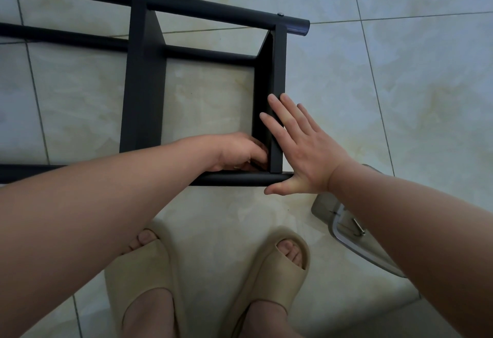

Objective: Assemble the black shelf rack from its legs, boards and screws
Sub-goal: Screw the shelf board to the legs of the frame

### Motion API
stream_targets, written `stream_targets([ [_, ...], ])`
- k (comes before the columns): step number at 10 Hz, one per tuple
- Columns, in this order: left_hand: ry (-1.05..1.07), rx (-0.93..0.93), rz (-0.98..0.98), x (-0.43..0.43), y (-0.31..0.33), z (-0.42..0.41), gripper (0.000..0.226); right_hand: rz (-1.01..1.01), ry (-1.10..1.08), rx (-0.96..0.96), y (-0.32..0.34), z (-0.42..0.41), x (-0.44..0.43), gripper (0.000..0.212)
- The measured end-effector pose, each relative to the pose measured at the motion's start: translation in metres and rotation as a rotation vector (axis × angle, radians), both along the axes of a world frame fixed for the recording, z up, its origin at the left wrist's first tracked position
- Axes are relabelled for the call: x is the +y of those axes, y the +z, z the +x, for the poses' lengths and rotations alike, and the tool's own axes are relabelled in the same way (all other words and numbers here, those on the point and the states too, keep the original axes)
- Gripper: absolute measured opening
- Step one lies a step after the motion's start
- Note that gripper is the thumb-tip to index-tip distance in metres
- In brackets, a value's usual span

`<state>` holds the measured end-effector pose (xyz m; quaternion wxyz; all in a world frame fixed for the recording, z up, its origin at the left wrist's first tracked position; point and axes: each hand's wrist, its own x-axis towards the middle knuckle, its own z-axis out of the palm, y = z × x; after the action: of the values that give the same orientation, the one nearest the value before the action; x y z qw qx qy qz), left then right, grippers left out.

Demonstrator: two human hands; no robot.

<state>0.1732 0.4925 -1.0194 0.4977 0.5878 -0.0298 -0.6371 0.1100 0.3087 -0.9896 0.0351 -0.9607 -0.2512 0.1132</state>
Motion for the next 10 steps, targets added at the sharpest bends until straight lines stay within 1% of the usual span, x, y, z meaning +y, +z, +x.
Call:
stream_targets([
  [1, -0.034, -0.052, 0.025, -0.0002, 0.0014, -0.0011, 0.013, -0.002, -0.003, 0.002, 0.0004, 0.0001, -0.0001, 0.126],
  [2, -0.022, -0.079, 0.035, 0.0002, 0.0015, -0.0009, 0.011, -0.002, -0.001, 0.003, 0.0004, 0.0003, 0.0000, 0.125],
  [3, 0.013, -0.066, 0.021, 0.0000, 0.0007, -0.0003, 0.014, -0.004, -0.001, 0.004, 0.0005, 0.0000, 0.0001, 0.125],
  [4, 0.040, -0.002, -0.006, 0.0002, -0.0001, 0.0006, 0.016, -0.002, -0.001, 0.003, 0.0007, 0.0000, 0.0002, 0.125],
  [5, 0.026, 0.003, 0.000, 0.0000, -0.0009, -0.0001, 0.009, -0.005, 0.000, 0.001, 0.0010, 0.0001, 0.0004, 0.126],
  [6, -0.031, -0.073, 0.036, 0.0002, -0.0013, -0.0012, 0.009, -0.006, -0.001, 0.002, 0.0006, -0.0001, 0.0005, 0.126],
  [7, -0.033, -0.096, 0.042, 0.0011, -0.0005, -0.0010, 0.007, -0.013, 0.001, 0.000, 0.0005, -0.0002, 0.0004, 0.126],
  [8, -0.002, -0.059, 0.014, 0.0016, -0.0010, -0.0001, 0.016, -0.015, 0.000, 0.001, 0.0007, 0.0000, 0.0004, 0.126],
  [9, 0.029, 0.020, -0.028, 0.0017, 0.0002, 0.0006, 0.019, -0.007, 0.000, -0.002, 0.0009, -0.0001, 0.0006, 0.125],
  [10, 0.030, 0.028, -0.014, 0.0006, -0.0014, 0.0000, 0.017, -0.007, 0.001, -0.007, 0.0011, -0.0004, 0.0002, 0.125],
])
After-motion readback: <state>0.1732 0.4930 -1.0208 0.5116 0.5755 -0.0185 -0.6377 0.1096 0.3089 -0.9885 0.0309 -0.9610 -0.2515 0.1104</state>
